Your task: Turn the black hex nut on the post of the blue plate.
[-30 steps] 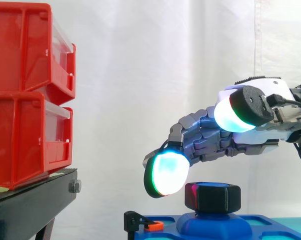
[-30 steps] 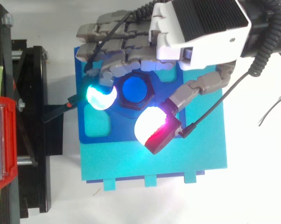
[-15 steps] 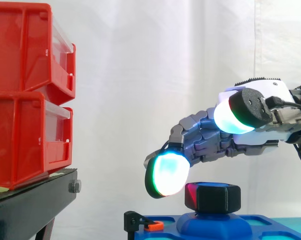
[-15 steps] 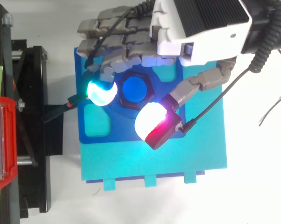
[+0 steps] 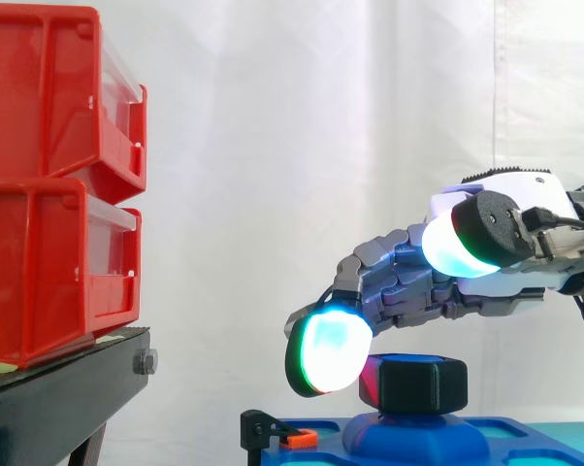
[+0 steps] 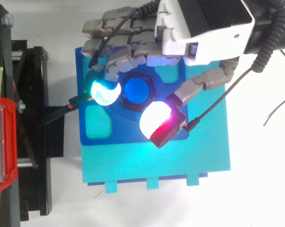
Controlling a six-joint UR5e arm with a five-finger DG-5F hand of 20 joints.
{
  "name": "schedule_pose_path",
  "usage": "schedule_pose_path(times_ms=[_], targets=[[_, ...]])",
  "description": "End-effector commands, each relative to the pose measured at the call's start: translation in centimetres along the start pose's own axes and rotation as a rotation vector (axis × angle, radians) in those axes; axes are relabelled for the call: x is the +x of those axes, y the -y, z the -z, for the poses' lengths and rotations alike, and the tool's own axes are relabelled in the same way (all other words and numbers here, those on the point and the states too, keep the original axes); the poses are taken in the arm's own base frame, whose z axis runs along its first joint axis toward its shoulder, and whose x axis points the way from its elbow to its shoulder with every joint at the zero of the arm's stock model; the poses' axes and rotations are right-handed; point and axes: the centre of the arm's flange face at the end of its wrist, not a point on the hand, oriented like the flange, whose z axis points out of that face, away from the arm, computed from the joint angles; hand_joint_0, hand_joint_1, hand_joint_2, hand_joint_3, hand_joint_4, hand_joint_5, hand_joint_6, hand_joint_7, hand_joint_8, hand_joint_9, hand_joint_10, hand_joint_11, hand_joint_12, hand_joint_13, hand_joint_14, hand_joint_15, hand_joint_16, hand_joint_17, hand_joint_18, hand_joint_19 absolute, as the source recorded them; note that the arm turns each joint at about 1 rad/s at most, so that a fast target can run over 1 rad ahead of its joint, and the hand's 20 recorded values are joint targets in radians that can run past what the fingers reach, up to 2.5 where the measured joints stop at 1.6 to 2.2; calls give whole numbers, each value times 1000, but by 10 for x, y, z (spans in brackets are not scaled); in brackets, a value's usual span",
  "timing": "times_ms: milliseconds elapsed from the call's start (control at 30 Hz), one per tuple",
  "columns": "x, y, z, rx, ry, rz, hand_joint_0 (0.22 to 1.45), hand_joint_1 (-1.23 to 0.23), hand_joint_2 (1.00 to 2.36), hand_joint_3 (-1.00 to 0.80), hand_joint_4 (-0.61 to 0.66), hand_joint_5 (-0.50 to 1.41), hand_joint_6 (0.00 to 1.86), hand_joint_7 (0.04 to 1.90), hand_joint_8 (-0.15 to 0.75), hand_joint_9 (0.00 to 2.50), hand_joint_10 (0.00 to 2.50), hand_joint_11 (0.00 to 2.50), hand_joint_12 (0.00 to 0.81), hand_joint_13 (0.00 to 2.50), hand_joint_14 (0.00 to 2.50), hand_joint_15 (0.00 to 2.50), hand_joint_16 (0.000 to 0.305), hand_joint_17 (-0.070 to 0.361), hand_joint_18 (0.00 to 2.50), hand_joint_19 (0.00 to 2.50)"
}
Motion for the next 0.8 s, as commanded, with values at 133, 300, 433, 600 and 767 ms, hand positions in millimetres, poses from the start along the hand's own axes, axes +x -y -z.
schedule_pose_path(times_ms=[133,300,433,600,767], targets=[[-1,2,1,-1,4,-1,515,-282,1000,-500,208,-207,503,787,247,271,0,0,347,172,0,19,47,106,75,220],[-3,2,1,-16,5,-1,515,-282,1000,-500,209,-207,503,787,248,272,0,0,347,173,0,15,47,106,76,213],[-6,6,3,-28,3,-5,515,-283,1000,-500,212,-207,503,792,248,272,0,0,347,173,0,15,47,106,76,219],[-12,13,8,-35,5,-3,515,-282,1000,-500,216,-205,503,797,247,271,0,0,347,173,0,19,47,106,77,212],[-15,18,12,-53,-7,1,515,-283,1000,-500,217,-205,503,797,247,271,0,0,347,173,0,12,47,105,75,219]])
